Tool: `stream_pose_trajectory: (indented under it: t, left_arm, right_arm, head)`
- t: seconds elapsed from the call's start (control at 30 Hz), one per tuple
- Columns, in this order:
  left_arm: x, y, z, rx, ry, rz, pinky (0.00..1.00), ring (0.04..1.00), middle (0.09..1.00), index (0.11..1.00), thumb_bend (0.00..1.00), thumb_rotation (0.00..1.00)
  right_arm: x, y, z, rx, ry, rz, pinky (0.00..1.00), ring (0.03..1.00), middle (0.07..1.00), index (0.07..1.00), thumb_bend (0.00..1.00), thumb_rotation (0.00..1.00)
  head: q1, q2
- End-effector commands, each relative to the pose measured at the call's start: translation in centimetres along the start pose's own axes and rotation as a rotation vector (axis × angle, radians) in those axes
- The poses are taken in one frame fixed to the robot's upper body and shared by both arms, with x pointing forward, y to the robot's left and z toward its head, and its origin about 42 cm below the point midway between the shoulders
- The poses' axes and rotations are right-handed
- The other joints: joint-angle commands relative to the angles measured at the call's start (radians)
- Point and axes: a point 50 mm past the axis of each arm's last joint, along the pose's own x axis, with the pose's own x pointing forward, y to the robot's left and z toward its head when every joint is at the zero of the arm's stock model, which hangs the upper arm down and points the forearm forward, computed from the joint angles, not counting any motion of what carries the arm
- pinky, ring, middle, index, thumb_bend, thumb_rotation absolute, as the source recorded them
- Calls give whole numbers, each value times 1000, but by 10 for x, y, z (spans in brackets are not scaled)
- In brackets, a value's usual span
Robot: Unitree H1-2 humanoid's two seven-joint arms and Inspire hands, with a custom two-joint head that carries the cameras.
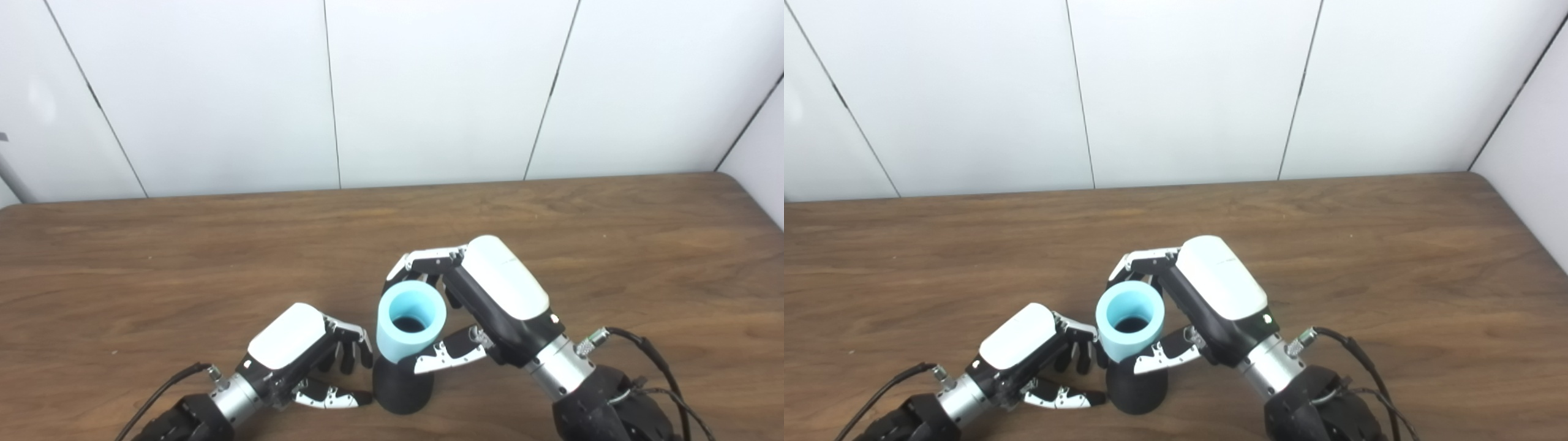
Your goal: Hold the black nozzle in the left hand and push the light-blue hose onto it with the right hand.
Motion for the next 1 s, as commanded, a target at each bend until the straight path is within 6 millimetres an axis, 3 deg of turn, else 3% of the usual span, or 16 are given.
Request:
stream_pose_trajectory:
  t: [0.0, 0.2, 0.33, 0.57, 0.93, 0.97]
  left_arm:
    - [-10, -17, 1, -5, 12, -93, 560, 517, 532, 487, 521, 60]
    - [-10, -16, 1, -1, 16, -102, 559, 517, 533, 487, 521, 61]
    - [-11, -17, 1, -2, 13, -96, 557, 515, 529, 487, 521, 60]
    - [-11, -18, 2, -3, 15, -97, 558, 516, 529, 488, 521, 60]
    - [-10, -17, 2, -4, 18, -102, 560, 516, 528, 488, 521, 61]
    - [-10, -17, 2, -3, 18, -104, 562, 518, 530, 488, 521, 61]
  right_arm:
    - [3, -5, 6, -6, -44, -38, 147, 330, 444, 541, 505, 0]
    - [3, -3, 6, -4, -39, -34, 147, 326, 440, 543, 505, 0]
    - [4, -3, 5, -6, -41, -33, 142, 375, 492, 488, 516, 0]
    - [4, -3, 5, -5, -36, -32, 144, 328, 440, 542, 505, 0]
    - [3, -5, 5, -9, 10, -3, 287, 394, 482, 518, 521, 1]
    - [3, -6, 5, -12, 13, 1, 305, 408, 482, 498, 520, 84]
  head:
    - [0, 0]
    - [1, -1]
    - [1, 0]
    - [1, -1]
    - [2, 0]
    - [2, 0]
